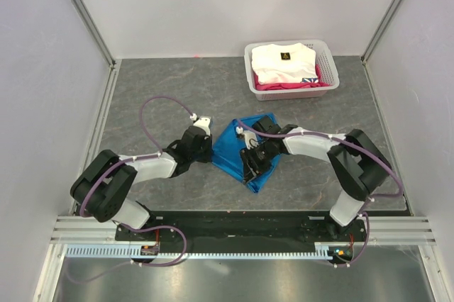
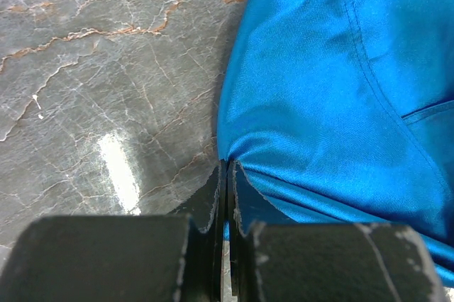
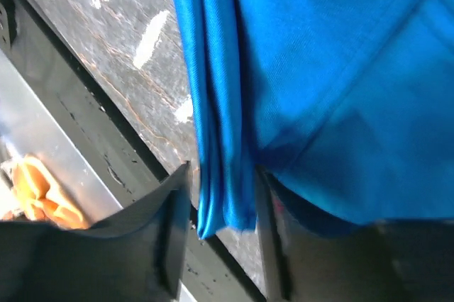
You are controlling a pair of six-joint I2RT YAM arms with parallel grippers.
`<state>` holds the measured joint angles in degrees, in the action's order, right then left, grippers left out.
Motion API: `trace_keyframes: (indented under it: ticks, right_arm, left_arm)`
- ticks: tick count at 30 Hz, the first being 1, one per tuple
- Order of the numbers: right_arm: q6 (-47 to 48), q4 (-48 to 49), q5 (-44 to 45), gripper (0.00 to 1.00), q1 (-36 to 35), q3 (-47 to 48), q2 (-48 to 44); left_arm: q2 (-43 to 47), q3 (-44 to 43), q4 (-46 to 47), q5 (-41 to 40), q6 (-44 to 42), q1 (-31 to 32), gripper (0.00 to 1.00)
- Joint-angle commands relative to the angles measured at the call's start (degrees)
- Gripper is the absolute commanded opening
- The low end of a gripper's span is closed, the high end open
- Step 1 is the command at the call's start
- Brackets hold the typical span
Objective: Fold the napkin, place the utensils inside, and roll it up
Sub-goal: Roll the napkin with the utensil
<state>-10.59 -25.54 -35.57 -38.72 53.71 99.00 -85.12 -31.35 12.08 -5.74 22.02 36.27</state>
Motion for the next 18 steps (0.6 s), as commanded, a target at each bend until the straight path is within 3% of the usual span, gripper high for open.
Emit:
trace_keyframes:
  ticks: [1, 4, 5, 11, 15, 18]
  right_arm:
    - [0.4, -2.9, 8.9, 0.55, -0.7, 5.0, -8.0]
    - [1.3, -3.8, 17.4, 0.6, -5.0, 7.8, -10.6]
    - [1.3, -3.4, 25.6, 0.61, -8.5, 8.1, -11.1]
    - [1.4, 3.8, 51.8, 0.62, -22.0, 7.4, -10.3]
    - [3.1, 8.9, 58.2, 0.62, -26.1, 6.4, -7.2]
    - [4.7, 12.0, 57.6, 0.61, -27.1, 5.8, -5.1]
  left_arm:
    - [-1.9, -0.5, -5.4, 0.4, 1.6, -0.7, 0.02]
    - [-2.2, -1.0, -6.5, 1.3, 2.1, -0.8, 0.02]
    - [-2.2, -1.2, -7.0, 1.6, 2.1, -0.8, 0.02]
    - [-2.9, -2.2, -9.0, 3.4, 3.5, -1.2, 0.02]
    - [-3.5, -2.6, -9.2, 5.1, 3.9, -1.6, 0.02]
    - [-4.0, -3.0, -9.3, 5.6, 3.7, -1.9, 0.02]
